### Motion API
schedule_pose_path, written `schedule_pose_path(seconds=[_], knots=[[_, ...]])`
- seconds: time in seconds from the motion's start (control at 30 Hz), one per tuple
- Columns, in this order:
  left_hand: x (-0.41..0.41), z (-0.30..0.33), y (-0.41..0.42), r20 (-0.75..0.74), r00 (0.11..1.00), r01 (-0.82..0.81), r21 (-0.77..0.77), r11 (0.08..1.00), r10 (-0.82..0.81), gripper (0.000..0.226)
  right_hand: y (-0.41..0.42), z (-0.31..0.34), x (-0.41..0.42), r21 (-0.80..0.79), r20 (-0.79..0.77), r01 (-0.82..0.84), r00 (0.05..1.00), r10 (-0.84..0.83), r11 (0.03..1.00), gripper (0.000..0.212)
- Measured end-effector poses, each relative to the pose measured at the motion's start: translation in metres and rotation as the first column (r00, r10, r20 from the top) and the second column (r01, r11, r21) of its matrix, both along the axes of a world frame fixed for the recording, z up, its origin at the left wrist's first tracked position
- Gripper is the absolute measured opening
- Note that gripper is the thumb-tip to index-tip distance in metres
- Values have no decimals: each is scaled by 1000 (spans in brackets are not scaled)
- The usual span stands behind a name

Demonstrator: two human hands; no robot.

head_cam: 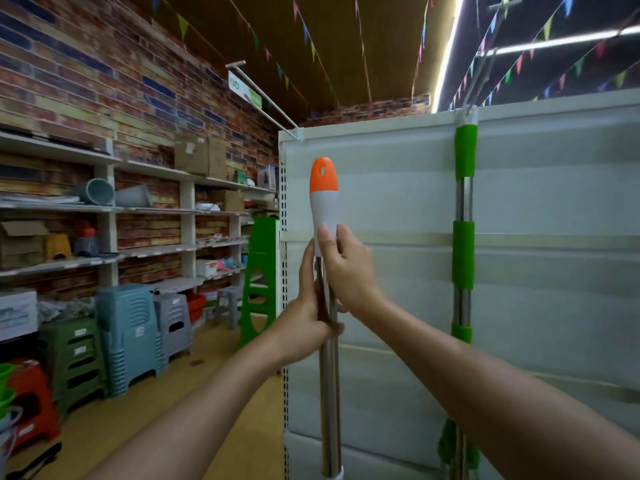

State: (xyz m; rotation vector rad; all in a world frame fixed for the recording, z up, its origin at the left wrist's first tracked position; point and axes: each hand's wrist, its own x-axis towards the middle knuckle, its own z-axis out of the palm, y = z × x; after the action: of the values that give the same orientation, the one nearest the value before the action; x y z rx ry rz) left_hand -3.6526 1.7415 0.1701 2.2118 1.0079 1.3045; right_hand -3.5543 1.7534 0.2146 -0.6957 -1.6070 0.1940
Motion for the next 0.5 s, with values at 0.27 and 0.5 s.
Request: schedule_pose_path(seconds=[0.27,0.5], knots=[[-52,23,60,62,994,82,82,993,-87,119,58,26,-49,-2,-5,85,996,-85,996,35],[-108,48,104,87,987,131,77,988,-137,113,92,54,-103,12,-22,108,994,-108,994,34]])
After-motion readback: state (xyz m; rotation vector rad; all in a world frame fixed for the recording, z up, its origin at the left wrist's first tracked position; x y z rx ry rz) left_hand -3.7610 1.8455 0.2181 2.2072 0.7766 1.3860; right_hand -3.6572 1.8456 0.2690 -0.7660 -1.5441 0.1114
